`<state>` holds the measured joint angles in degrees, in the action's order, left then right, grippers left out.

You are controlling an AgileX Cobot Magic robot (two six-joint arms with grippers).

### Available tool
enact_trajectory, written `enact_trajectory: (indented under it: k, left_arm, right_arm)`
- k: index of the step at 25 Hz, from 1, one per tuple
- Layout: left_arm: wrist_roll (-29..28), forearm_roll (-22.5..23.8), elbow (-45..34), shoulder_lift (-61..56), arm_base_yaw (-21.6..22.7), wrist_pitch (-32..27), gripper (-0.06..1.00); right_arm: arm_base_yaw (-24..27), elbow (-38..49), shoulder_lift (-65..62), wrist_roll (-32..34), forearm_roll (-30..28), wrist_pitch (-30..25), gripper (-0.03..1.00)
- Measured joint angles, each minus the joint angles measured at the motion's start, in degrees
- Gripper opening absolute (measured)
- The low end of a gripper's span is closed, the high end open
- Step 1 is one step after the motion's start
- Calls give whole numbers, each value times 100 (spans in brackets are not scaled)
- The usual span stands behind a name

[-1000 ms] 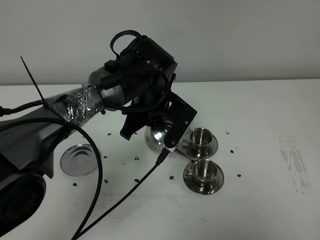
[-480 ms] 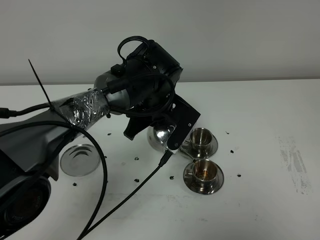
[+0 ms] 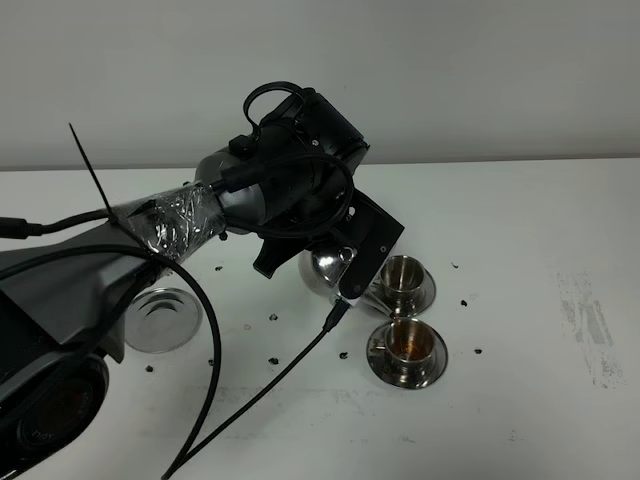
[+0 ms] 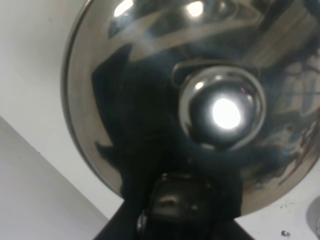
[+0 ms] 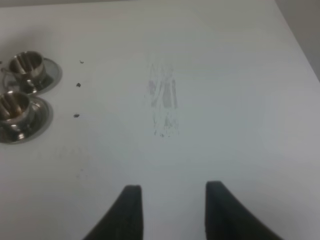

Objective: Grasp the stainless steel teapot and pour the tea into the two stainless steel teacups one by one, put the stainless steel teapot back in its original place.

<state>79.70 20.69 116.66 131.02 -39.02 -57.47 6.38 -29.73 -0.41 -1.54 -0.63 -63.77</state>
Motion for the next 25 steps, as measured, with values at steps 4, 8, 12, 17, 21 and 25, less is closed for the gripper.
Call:
enact_trajectory:
  k: [4,8,12,17,21,25]
  left_arm:
    - [-6,105,0,0,-34,26,21]
    - [-6,137,0,0,-106,49,21]
    - [-13,200,0,0,-171,78,21]
    - [-13,269,0,0,-197,78,21]
    - [-13,282,0,0,-215,78,21]
    - [-18,386,0,0,-234,85,21]
  right_arm:
    - [0,0,0,0,0,0,29]
    - [0,0,0,0,0,0,29]
    - [0,0,0,0,0,0,29]
    - [0,0,0,0,0,0,29]
    - [0,0,0,0,0,0,29]
    - [0,0,0,0,0,0,29]
